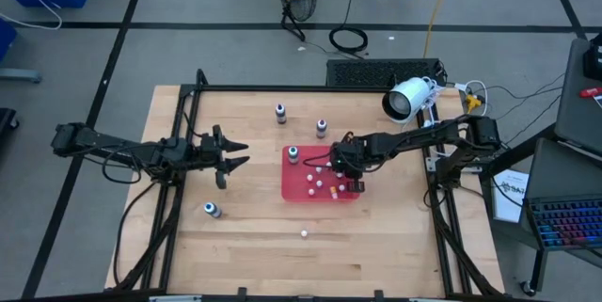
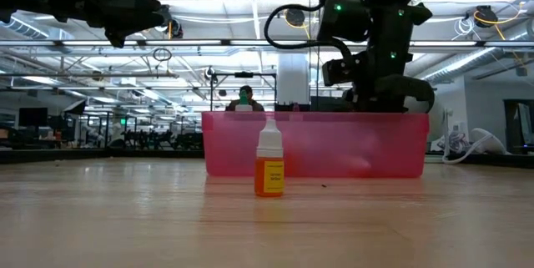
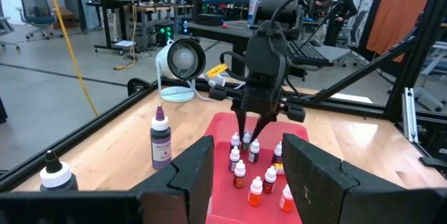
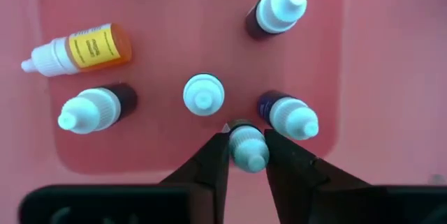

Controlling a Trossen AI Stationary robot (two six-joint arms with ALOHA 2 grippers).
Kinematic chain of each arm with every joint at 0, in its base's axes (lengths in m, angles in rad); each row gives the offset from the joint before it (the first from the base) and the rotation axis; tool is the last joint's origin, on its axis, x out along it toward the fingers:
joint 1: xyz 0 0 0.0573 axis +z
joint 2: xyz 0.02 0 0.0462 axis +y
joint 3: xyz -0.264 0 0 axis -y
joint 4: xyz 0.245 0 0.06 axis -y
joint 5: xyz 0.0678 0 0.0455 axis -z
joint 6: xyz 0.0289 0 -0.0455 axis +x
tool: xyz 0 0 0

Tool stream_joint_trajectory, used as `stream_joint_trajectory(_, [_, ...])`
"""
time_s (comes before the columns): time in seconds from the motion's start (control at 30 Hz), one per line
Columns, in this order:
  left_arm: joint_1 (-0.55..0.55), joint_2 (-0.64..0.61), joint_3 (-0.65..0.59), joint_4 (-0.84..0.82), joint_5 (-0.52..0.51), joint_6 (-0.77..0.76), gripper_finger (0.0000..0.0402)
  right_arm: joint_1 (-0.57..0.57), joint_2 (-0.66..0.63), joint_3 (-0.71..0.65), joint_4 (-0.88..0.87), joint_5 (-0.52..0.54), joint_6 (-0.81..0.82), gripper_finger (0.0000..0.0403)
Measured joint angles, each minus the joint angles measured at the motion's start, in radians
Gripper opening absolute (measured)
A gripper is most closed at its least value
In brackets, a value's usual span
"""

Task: Pick & Place food coloring
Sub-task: Put the small green food coloring bottle into the red bin, then put the small yellow food coloring bottle into the red bin

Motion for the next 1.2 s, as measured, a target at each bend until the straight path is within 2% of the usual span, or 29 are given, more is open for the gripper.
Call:
stream_joint_trajectory(0.1, [0.000, 0.000, 0.000, 0.000, 0.000, 0.000, 0.0170, 0.000, -0.005, 0.000, -0.002, 0.000, 0.022, 0.0116])
stream_joint_trajectory(0.2, [0.000, 0.000, 0.000, 0.000, 0.000, 0.000, 0.0170, 0.000, -0.009, 0.000, -0.009, 0.001, 0.038, 0.0133])
stream_joint_trajectory(0.43, [0.000, 0.000, 0.000, 0.000, 0.000, 0.000, 0.0170, 0.001, -0.065, 0.044, -0.128, 0.002, 0.067, 0.0131])
stream_joint_trajectory(0.53, [0.000, 0.000, 0.000, 0.001, 0.000, 0.000, 0.0170, 0.001, -0.129, 0.068, -0.175, 0.001, 0.110, 0.0126])
stream_joint_trajectory(0.87, [0.000, 0.000, 0.000, 0.000, 0.000, 0.000, 0.0170, 0.011, -0.463, 0.073, -0.197, 0.001, 0.293, 0.0122])
stream_joint_trajectory(1.2, [0.000, 0.000, 0.000, 0.000, 0.000, 0.000, 0.0170, 0.011, -0.707, 0.073, -0.196, 0.002, 0.227, 0.0125])
